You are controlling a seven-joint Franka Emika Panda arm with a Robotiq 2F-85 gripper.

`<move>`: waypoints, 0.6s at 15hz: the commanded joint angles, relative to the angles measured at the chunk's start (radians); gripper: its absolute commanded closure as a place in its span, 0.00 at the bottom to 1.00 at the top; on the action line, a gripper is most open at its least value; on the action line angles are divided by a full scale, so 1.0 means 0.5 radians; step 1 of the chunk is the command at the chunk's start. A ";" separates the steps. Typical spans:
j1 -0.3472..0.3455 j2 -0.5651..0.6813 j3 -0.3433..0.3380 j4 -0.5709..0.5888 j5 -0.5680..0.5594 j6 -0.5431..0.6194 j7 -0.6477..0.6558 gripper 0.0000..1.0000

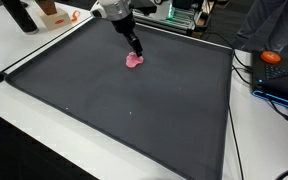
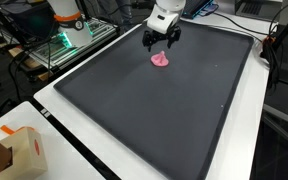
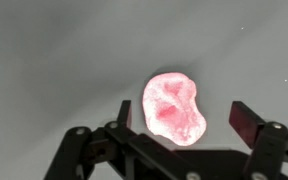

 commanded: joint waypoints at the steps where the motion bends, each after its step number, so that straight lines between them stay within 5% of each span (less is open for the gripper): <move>1: -0.120 -0.114 -0.020 -0.052 0.254 -0.141 -0.006 0.00; 9: -0.378 -0.092 -0.152 -0.103 0.764 -0.222 -0.029 0.00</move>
